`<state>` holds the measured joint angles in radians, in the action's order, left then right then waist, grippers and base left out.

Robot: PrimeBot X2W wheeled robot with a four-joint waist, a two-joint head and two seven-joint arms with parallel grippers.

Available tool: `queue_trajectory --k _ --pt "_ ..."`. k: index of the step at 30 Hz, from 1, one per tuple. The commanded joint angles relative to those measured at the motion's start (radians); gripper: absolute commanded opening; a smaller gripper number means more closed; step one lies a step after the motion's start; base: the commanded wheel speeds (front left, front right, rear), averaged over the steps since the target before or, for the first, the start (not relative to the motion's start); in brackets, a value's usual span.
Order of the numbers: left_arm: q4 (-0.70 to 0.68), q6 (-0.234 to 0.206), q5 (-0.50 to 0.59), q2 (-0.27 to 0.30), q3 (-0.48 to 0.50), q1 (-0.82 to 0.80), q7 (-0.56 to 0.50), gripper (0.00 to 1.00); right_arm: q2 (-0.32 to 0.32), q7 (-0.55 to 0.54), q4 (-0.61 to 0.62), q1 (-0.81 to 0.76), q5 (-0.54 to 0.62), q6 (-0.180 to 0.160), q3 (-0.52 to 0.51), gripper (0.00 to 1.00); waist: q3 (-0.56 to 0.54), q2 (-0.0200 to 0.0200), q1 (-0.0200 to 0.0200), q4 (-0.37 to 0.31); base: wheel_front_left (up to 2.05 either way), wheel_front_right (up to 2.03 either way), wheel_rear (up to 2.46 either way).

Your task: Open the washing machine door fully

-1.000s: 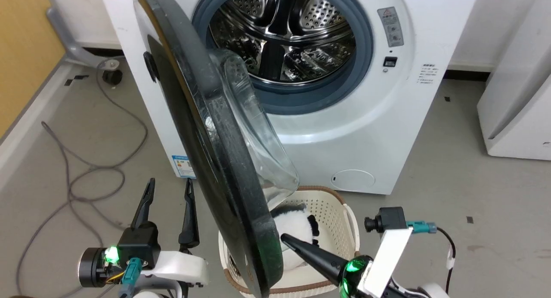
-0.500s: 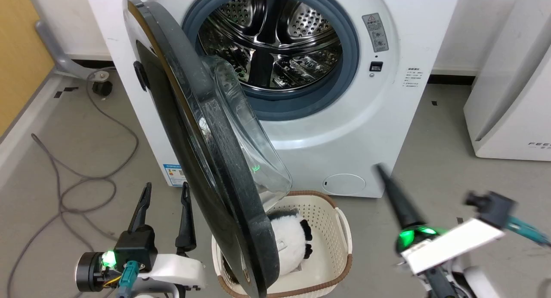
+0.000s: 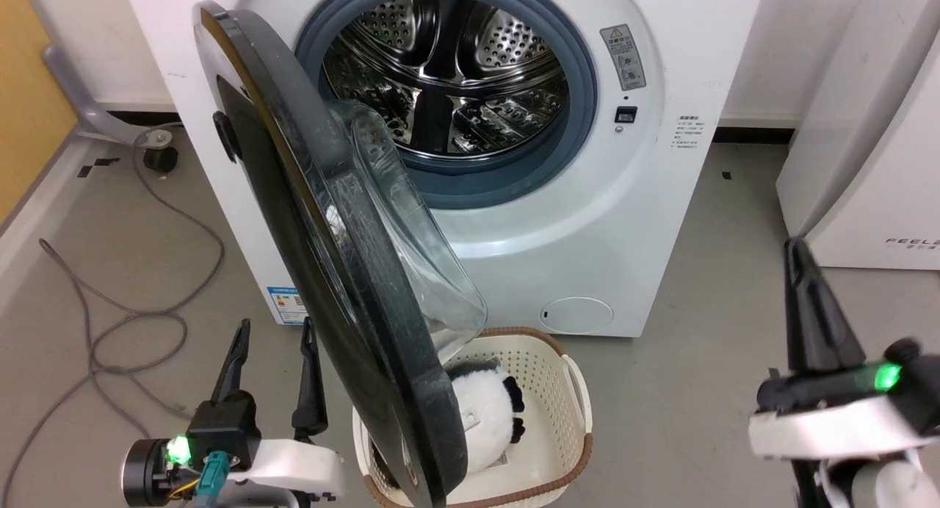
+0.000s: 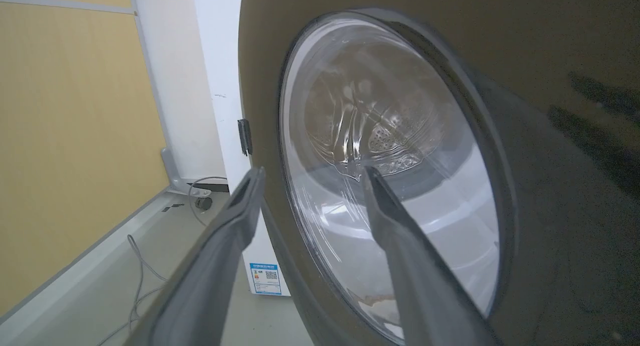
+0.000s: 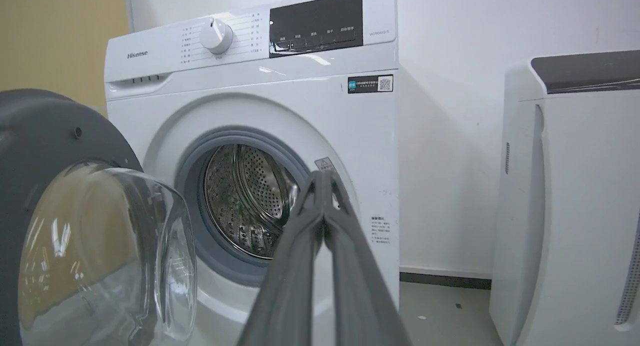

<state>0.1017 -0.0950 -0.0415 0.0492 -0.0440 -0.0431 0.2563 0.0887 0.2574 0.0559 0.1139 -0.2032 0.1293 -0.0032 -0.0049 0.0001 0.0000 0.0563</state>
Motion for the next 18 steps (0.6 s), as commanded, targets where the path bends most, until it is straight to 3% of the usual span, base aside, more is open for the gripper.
queue_trajectory --k 1,4,12,13,14,15,18 --pt "-0.003 -0.004 -0.003 0.001 0.004 0.012 0.006 1.0 -0.004 0.004 0.01 -0.025 0.037 0.001 -0.004 0.0 0.0 -0.0001 0.0 -0.001 0.0 0.0 0.0" --pt "-0.003 -0.004 -0.003 0.001 0.005 0.014 0.006 1.0 -0.018 0.004 0.002 -0.067 0.13 0.001 -0.011 0.0 -0.002 -0.0001 0.0 -0.003 0.0 0.0 0.0" --pt "-0.001 -0.003 -0.006 0.001 0.006 0.017 0.006 1.0 -0.037 0.004 -0.091 -0.152 0.148 0.001 -0.003 0.0 -0.005 -0.0001 0.0 -0.002 0.0 0.0 0.0" --pt "-0.001 -0.003 -0.006 0.001 0.006 0.017 0.006 1.0 -0.038 0.004 -0.107 -0.158 0.139 0.001 -0.003 0.16 -0.005 -0.0001 0.0 -0.002 0.0 0.0 0.0" --pt "-0.001 -0.003 -0.006 0.001 0.005 0.018 0.006 1.0 -0.038 0.004 -0.123 -0.164 0.127 0.001 0.0 0.51 -0.005 -0.0001 0.0 -0.001 0.0 0.0 0.0" --pt "-0.001 -0.003 -0.006 0.001 0.005 0.018 0.006 1.0 -0.038 0.004 -0.135 -0.165 0.112 0.001 -0.001 1.0 -0.004 -0.0001 0.0 -0.001 0.0 0.0 0.0" --pt "-0.001 -0.003 -0.008 0.001 0.005 0.017 0.006 1.0 -0.038 0.004 -0.163 -0.165 0.09 0.001 -0.005 1.0 -0.001 -0.0001 0.0 0.002 0.0 0.0 0.0"
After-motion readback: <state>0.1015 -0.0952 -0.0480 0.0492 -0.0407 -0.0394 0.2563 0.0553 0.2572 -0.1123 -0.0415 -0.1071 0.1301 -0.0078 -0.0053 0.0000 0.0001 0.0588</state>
